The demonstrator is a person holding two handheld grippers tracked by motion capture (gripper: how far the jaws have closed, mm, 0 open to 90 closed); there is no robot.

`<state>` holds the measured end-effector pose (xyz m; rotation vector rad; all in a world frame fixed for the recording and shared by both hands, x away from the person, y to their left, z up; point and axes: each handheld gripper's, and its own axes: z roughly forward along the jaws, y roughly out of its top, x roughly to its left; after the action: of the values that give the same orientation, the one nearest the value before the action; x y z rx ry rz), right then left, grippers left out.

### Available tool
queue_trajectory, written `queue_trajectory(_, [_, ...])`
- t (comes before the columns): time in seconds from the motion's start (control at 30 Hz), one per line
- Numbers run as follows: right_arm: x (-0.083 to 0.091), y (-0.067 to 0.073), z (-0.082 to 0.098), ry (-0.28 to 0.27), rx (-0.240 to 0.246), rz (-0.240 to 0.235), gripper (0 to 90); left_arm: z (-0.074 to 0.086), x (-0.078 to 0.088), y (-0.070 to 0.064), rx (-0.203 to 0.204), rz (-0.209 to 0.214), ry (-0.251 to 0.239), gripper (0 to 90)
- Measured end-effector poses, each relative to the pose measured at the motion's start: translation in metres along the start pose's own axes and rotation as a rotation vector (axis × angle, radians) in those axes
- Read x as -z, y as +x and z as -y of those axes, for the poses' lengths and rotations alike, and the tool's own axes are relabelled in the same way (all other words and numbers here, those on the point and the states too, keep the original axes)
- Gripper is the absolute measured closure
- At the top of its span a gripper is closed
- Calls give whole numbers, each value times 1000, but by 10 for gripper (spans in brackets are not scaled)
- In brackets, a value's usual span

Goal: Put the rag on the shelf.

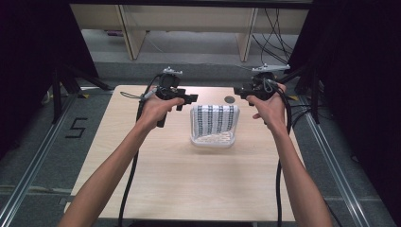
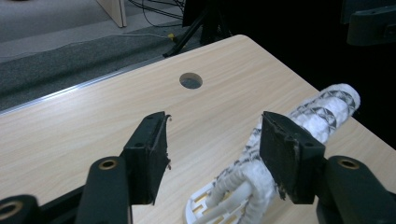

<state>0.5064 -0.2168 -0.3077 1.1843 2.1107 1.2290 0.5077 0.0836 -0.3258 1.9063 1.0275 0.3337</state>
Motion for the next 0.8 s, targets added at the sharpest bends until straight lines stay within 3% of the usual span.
queue_trajectory(0.13, [7, 6, 4, 0, 9, -13, 524, 7, 5, -2, 1, 6, -9, 388])
queue_trajectory(0.2, [10, 8, 6, -4, 42, -10, 514, 10, 7, -3, -9, 21, -4, 386])
queue_trajectory(0.57, [21, 24, 24, -10, 48, -52, 499, 31, 21, -16, -33, 45, -31, 378])
queue_trajectory(0.6, [21, 24, 26, -13, 70, -48, 498, 34, 23, -16, -43, 51, -22, 378])
queue_trajectory(0.7, [23, 28, 34, -14, 70, -66, 493, 41, 26, -18, -63, 46, -16, 378])
queue_trajectory(0.8, [25, 30, 41, -17, 82, -82, 486, 49, 28, -22, -57, 47, -32, 378])
